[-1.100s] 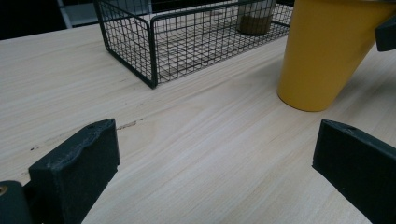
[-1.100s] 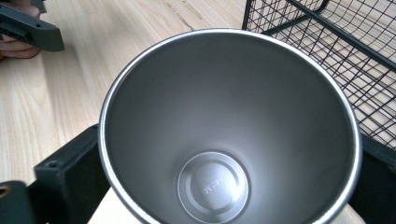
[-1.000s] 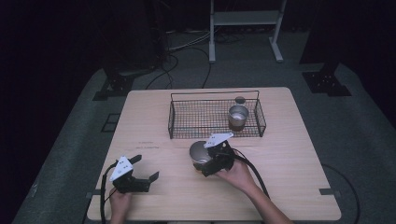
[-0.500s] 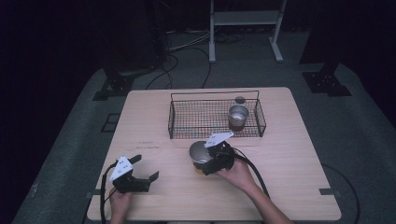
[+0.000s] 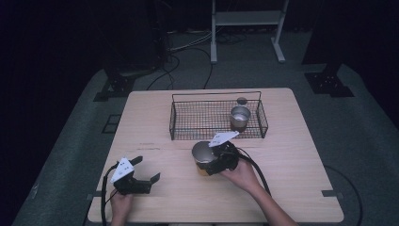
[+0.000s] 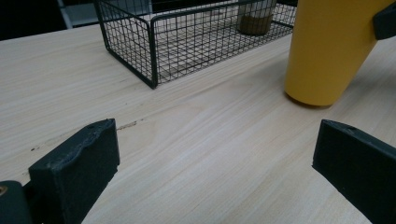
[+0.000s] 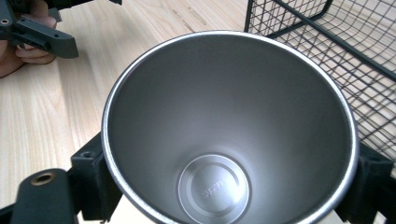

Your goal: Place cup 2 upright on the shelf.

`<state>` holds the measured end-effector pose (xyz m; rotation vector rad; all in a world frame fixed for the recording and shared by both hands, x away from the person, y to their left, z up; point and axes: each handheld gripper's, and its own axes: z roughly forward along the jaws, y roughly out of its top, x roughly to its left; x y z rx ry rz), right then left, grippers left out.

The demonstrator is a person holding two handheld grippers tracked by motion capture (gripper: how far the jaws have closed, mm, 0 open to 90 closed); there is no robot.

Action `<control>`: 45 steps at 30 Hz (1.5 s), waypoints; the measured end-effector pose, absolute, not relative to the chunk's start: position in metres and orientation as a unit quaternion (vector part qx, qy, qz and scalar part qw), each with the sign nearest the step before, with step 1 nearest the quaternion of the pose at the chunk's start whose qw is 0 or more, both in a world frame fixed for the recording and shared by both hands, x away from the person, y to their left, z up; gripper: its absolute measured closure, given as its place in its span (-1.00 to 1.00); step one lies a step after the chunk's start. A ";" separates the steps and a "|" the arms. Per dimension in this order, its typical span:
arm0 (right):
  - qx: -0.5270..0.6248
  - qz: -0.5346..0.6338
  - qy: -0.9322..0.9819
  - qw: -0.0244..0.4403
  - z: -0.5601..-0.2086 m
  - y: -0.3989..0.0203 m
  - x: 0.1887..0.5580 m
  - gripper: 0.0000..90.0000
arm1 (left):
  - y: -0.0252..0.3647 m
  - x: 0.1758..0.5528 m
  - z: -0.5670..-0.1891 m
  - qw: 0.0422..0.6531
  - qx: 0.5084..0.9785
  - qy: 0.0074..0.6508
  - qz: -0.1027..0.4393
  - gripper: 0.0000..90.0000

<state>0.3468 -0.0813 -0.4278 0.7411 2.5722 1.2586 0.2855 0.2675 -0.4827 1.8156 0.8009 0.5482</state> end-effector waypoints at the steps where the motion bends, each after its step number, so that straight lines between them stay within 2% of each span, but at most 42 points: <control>1: 0.249 0.424 0.866 0.092 -0.428 -0.081 0.347 -0.70 | 0.267 0.285 -0.483 0.515 0.756 0.333 0.228 -1.00; 22: 0.269 0.415 0.865 0.087 -0.404 -0.112 0.353 -0.70 | 0.267 0.286 -0.483 0.515 0.757 0.332 0.229 -1.00; 45: 0.255 0.412 0.869 0.100 -0.374 -0.113 0.362 -0.70 | 0.267 0.286 -0.483 0.515 0.756 0.332 0.229 -1.00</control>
